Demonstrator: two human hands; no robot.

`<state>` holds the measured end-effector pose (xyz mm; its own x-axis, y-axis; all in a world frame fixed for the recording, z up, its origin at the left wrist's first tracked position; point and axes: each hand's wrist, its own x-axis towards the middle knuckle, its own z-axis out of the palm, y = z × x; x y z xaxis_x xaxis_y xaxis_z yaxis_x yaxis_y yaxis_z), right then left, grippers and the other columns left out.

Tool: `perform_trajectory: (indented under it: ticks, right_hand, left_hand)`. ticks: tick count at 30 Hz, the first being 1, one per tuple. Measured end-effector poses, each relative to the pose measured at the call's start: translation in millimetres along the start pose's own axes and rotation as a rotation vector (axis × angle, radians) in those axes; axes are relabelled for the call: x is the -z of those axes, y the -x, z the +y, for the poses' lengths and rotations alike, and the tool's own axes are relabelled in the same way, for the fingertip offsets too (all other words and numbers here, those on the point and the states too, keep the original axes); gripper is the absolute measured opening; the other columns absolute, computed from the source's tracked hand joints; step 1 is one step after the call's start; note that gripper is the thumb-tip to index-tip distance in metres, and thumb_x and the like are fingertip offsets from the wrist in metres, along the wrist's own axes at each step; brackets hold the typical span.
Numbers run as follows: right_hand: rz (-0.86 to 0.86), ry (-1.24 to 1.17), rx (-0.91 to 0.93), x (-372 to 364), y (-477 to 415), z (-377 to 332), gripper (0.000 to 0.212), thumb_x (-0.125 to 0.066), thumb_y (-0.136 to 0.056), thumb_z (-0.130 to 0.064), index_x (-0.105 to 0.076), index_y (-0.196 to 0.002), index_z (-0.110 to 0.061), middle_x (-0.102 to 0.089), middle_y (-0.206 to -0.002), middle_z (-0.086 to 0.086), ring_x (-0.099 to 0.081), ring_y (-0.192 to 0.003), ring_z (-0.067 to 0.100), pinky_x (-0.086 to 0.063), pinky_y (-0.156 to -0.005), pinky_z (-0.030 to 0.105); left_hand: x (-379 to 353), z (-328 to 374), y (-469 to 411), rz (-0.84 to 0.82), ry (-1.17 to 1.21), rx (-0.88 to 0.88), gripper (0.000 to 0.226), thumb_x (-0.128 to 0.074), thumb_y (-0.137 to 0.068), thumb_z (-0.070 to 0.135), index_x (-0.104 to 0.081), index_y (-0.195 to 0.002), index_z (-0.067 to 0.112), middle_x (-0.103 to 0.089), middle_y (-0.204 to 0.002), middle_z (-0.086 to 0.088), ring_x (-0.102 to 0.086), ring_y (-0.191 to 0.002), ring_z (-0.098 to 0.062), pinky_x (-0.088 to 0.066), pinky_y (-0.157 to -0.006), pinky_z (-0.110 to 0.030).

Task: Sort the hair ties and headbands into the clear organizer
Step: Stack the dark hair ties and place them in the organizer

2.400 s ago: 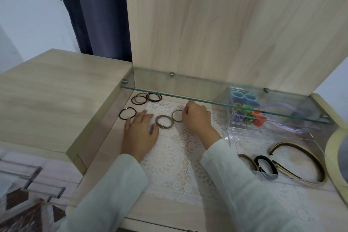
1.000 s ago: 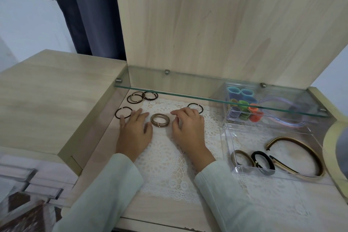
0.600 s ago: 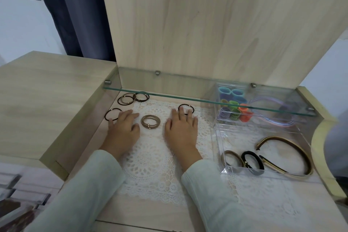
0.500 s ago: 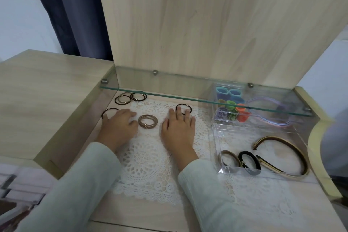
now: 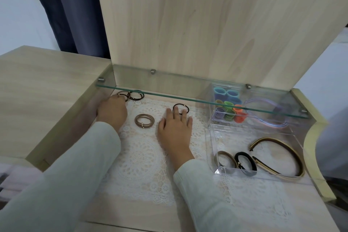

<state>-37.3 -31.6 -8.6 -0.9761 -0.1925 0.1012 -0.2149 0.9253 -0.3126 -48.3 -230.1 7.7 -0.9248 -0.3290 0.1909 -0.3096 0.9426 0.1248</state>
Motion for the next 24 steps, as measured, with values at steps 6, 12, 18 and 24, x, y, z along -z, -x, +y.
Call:
perform_trajectory:
  ticks: [6, 12, 18, 24]
  right_hand:
    - [-0.003, 0.008, -0.004, 1, 0, 0, 0.053, -0.023, -0.101, -0.036, -0.023, -0.152, -0.02, -0.013, -0.161, 0.006, -0.002, -0.148, 0.031, 0.001, -0.118, 0.049]
    - [0.009, 0.014, 0.001, 1, 0, 0, 0.053, -0.024, -0.101, -0.036, -0.024, -0.151, -0.019, -0.015, -0.16, 0.007, -0.005, -0.148, 0.032, 0.0, -0.118, 0.05]
    - [0.015, 0.002, 0.0, 1, 1, 0, 0.053, -0.026, -0.101, -0.036, -0.025, -0.151, -0.019, -0.016, -0.16, 0.006, -0.006, -0.148, 0.032, 0.0, -0.118, 0.049]
    - [0.014, 0.009, 0.0, 0, 1, 0, 0.054, -0.026, -0.1, -0.037, -0.024, -0.152, -0.02, -0.016, -0.16, 0.005, -0.006, -0.148, 0.031, 0.0, -0.117, 0.049]
  left_hand:
    - [-3, -7, -4, 0.102, 0.17, -0.017, 0.021, -0.051, -0.089, 0.002, -0.068, -0.102, 0.001, -0.067, -0.101, -0.02, -0.064, -0.09, -0.04, -0.055, -0.077, -0.047]
    - [-3, -4, 16, 0.319, 0.43, -0.08, 0.013, -0.056, -0.093, 0.008, -0.066, -0.101, 0.004, -0.069, -0.096, -0.016, -0.064, -0.086, -0.037, -0.054, -0.076, -0.044]
    - [-8, -2, 46, 0.351, 0.443, -0.382, 0.025, -0.047, -0.096, 0.025, -0.067, -0.104, 0.012, -0.071, -0.101, -0.004, -0.064, -0.104, -0.029, -0.045, -0.097, -0.052]
    - [-14, -3, 65, 0.421, 0.396, -0.468, 0.029, -0.044, -0.097, 0.025, -0.069, -0.102, 0.011, -0.071, -0.103, -0.002, -0.06, -0.12, -0.027, -0.039, -0.101, -0.045]
